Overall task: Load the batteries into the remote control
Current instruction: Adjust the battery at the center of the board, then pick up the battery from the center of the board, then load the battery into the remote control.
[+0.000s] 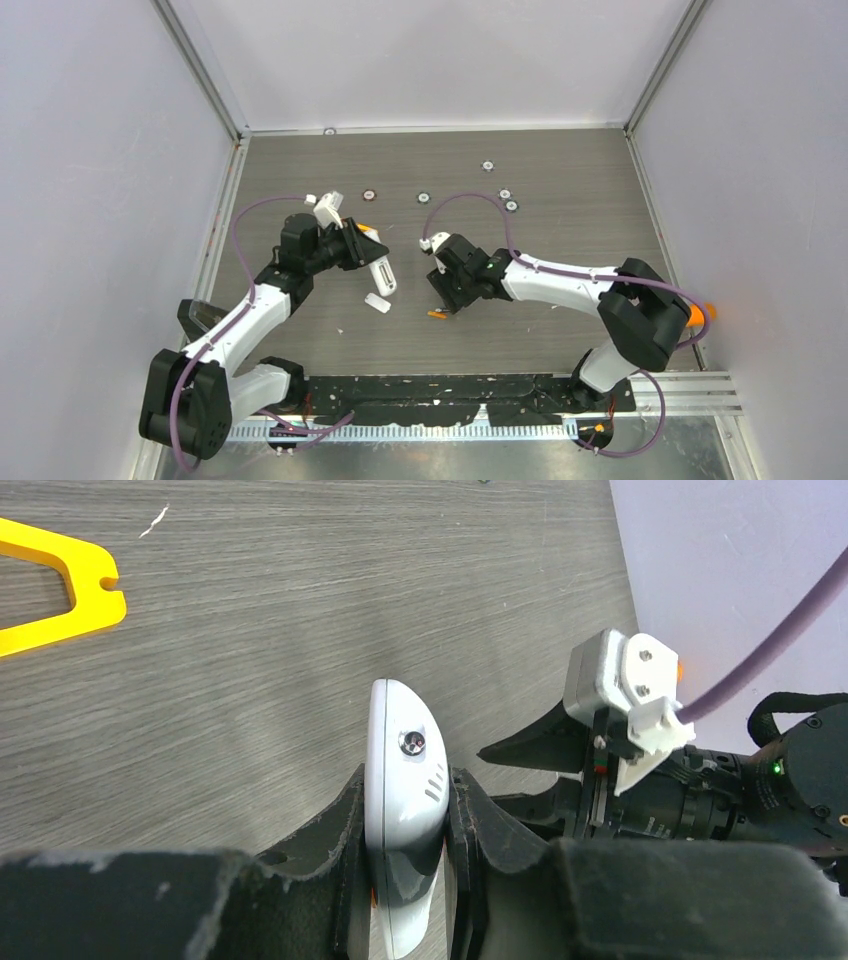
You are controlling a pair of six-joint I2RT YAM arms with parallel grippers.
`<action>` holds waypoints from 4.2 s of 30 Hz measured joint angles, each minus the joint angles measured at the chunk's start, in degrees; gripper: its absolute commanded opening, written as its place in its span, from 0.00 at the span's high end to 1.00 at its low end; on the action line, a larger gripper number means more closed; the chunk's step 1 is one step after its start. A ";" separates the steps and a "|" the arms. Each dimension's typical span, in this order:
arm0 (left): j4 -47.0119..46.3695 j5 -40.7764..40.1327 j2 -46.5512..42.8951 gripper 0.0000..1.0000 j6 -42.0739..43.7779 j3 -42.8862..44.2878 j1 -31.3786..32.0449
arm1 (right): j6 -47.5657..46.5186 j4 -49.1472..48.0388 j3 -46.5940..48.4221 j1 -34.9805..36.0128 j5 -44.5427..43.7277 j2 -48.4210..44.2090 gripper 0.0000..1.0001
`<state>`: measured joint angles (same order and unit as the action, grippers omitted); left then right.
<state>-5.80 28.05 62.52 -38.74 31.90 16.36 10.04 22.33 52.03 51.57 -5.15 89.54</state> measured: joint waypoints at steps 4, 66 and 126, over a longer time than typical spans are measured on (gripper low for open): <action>0.04 -0.33 0.00 1.00 0.00 0.00 0.00 | -3.74 0.00 0.26 0.68 4.09 0.09 0.52; 0.11 1.22 1.38 1.00 0.44 0.00 -3.26 | -16.11 2.58 3.87 2.10 5.25 5.49 0.60; -17.38 9.90 -7.43 1.00 -11.93 -2.27 -4.07 | 2.99 -15.12 6.71 2.99 3.93 -19.98 0.90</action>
<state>-23.18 37.95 55.09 -50.68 29.63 12.29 13.04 7.20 58.74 54.57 -1.21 69.56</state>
